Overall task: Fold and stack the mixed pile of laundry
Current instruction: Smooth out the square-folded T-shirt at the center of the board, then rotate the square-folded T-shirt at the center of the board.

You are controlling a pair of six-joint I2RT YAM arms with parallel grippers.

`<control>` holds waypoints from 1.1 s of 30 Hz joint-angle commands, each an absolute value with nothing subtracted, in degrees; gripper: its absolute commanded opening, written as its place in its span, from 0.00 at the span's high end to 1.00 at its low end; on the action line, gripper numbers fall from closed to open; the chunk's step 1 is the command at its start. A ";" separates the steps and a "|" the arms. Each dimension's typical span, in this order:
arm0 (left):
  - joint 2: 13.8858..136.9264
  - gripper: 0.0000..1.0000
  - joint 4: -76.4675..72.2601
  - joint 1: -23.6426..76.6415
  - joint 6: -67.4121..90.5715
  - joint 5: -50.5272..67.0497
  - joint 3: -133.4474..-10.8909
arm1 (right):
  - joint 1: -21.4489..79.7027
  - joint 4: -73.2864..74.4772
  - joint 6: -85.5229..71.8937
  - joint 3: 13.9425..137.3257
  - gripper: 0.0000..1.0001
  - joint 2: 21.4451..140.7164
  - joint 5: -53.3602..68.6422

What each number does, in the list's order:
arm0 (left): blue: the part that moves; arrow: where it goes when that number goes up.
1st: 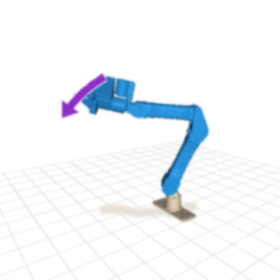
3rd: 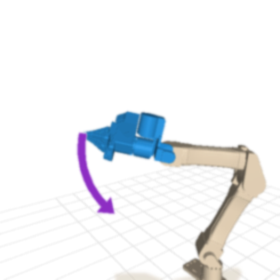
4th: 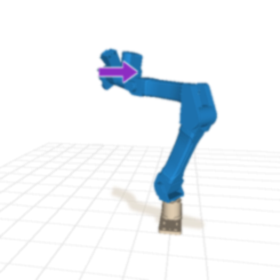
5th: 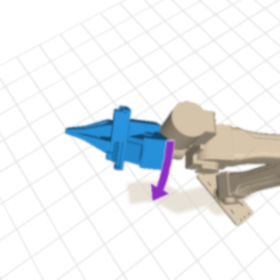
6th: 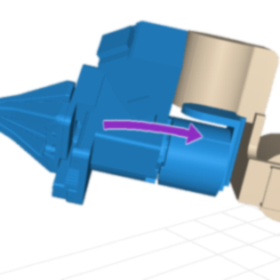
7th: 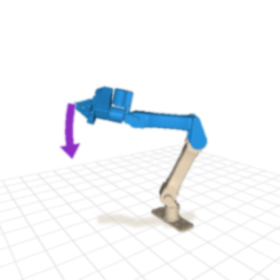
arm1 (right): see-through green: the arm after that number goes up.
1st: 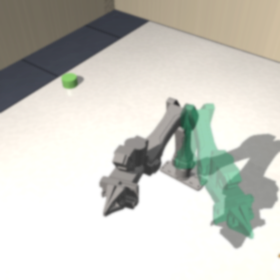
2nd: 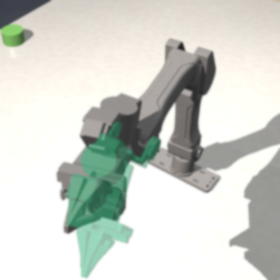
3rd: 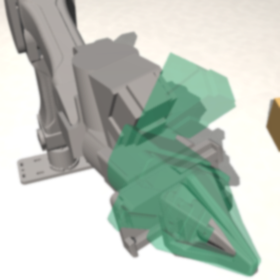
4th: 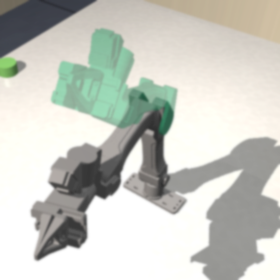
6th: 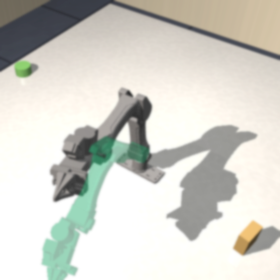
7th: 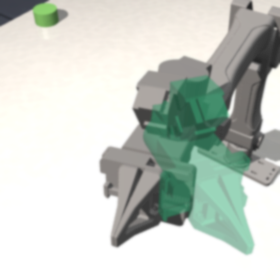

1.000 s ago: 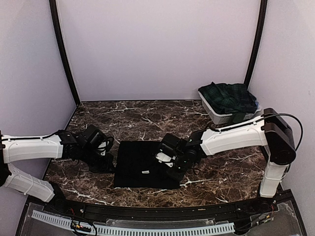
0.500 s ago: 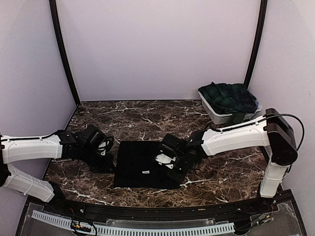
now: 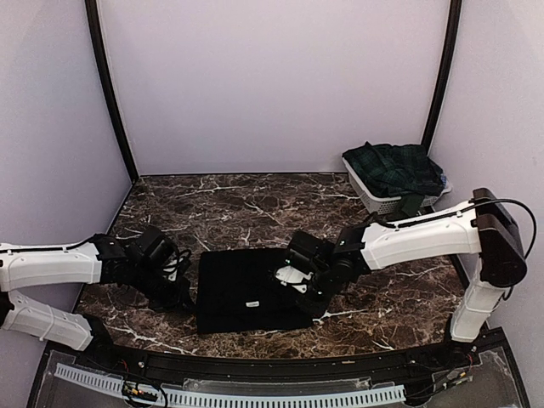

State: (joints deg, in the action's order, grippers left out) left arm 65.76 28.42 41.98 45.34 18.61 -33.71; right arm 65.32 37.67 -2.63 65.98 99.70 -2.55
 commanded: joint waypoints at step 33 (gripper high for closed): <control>74.22 0.47 9.86 49.85 52.38 17.49 -34.04 | 53.57 28.14 -0.39 80.13 0.37 111.82 16.28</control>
